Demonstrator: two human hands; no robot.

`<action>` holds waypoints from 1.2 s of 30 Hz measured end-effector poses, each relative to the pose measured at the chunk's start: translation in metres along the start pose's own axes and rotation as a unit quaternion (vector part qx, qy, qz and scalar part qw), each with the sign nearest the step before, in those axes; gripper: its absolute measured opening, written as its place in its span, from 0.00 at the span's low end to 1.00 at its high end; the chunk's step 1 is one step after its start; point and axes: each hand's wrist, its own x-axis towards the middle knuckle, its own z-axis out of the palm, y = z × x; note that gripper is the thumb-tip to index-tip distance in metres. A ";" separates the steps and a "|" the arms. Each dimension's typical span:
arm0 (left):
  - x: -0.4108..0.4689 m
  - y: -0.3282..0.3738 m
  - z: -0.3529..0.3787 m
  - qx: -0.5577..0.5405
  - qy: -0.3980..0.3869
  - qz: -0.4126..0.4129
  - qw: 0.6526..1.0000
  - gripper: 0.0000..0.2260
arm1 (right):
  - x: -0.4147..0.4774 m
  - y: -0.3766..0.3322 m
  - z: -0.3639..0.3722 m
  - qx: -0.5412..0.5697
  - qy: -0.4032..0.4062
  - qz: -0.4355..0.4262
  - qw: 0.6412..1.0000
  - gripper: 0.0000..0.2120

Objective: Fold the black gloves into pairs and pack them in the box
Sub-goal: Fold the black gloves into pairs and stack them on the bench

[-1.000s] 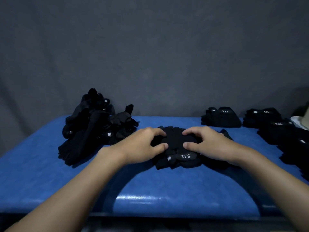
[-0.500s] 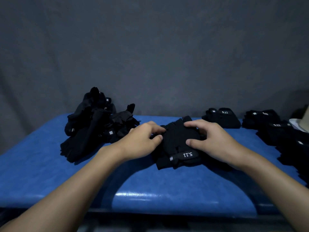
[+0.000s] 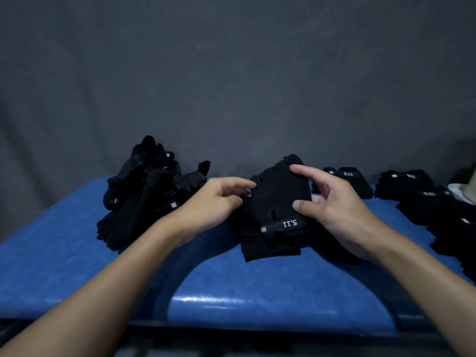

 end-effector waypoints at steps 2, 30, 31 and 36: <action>-0.001 0.004 -0.001 -0.015 0.015 0.006 1.000 0.19 | 0.000 0.000 0.001 0.003 0.000 0.003 1.000 0.29; -0.002 -0.011 0.001 0.229 -0.045 -0.045 0.971 0.23 | -0.003 0.012 0.018 -0.503 -0.051 0.039 0.862 0.24; -0.002 -0.013 0.001 0.237 -0.046 -0.048 0.969 0.25 | -0.003 0.012 0.017 -0.520 -0.041 0.021 0.853 0.23; -0.005 -0.013 0.003 0.296 -0.058 -0.040 0.953 0.28 | -0.006 0.015 0.013 -0.559 -0.028 -0.001 0.829 0.23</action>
